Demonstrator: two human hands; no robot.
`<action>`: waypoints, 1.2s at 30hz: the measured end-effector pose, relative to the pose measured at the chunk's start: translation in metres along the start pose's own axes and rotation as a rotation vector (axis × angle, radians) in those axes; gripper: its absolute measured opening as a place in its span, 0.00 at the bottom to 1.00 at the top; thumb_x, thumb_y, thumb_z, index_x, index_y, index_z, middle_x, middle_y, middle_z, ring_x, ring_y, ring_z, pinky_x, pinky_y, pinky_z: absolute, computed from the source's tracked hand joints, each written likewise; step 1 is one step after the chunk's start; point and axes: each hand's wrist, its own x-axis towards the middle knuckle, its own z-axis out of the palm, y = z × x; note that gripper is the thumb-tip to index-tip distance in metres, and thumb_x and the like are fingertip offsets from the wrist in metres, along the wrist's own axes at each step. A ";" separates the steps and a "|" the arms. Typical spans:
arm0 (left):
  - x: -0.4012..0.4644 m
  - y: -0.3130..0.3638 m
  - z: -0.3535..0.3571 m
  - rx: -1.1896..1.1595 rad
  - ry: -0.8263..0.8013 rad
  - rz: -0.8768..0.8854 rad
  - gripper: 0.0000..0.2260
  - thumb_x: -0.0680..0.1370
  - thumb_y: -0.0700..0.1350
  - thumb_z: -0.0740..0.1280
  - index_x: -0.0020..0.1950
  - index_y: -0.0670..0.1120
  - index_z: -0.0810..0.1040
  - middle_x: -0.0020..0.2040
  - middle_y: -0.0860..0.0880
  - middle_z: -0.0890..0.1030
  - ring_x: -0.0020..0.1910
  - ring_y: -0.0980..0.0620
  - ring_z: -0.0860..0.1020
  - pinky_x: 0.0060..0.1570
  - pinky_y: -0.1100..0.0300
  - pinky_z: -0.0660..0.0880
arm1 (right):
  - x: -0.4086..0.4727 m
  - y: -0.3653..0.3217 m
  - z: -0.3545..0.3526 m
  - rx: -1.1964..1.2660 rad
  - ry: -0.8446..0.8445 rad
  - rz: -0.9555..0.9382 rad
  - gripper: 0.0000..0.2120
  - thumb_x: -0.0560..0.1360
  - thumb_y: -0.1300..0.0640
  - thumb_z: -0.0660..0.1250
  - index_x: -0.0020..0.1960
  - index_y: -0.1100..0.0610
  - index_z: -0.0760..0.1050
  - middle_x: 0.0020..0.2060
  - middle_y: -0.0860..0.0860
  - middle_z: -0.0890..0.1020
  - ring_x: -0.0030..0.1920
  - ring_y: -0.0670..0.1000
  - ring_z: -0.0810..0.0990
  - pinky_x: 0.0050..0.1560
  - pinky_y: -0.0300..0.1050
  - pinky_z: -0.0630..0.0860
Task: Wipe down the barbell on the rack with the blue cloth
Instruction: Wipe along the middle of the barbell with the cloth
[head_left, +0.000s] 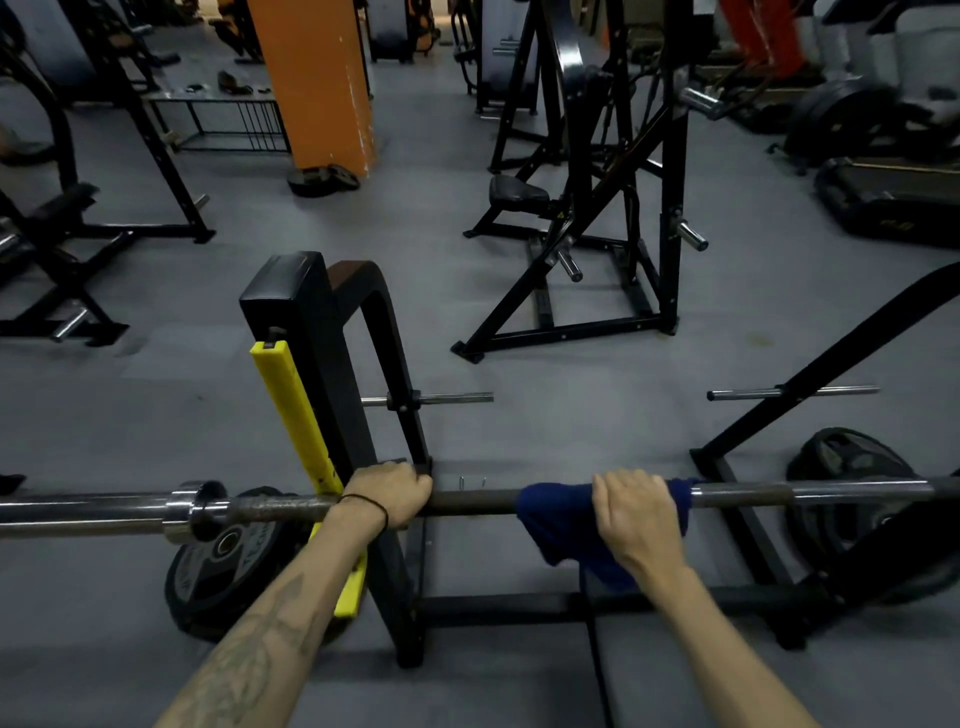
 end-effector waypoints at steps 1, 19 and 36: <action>0.000 0.002 0.001 0.011 0.028 -0.036 0.11 0.84 0.45 0.55 0.61 0.46 0.74 0.58 0.42 0.79 0.55 0.41 0.78 0.52 0.48 0.77 | 0.000 -0.013 0.002 0.012 0.011 0.070 0.16 0.80 0.56 0.56 0.34 0.55 0.71 0.30 0.55 0.74 0.32 0.59 0.72 0.39 0.55 0.66; -0.014 0.019 0.050 0.024 0.610 -0.046 0.15 0.79 0.45 0.58 0.41 0.44 0.82 0.30 0.46 0.77 0.26 0.43 0.75 0.30 0.55 0.65 | -0.003 -0.041 0.004 0.096 -0.003 0.163 0.16 0.80 0.55 0.55 0.35 0.54 0.70 0.32 0.52 0.73 0.34 0.57 0.70 0.43 0.54 0.65; -0.001 0.058 0.036 -0.016 0.635 -0.068 0.18 0.79 0.44 0.53 0.36 0.45 0.79 0.27 0.47 0.76 0.24 0.44 0.74 0.28 0.55 0.68 | -0.002 -0.014 -0.003 0.100 0.011 0.126 0.15 0.80 0.56 0.55 0.35 0.53 0.70 0.30 0.52 0.73 0.32 0.57 0.70 0.42 0.52 0.64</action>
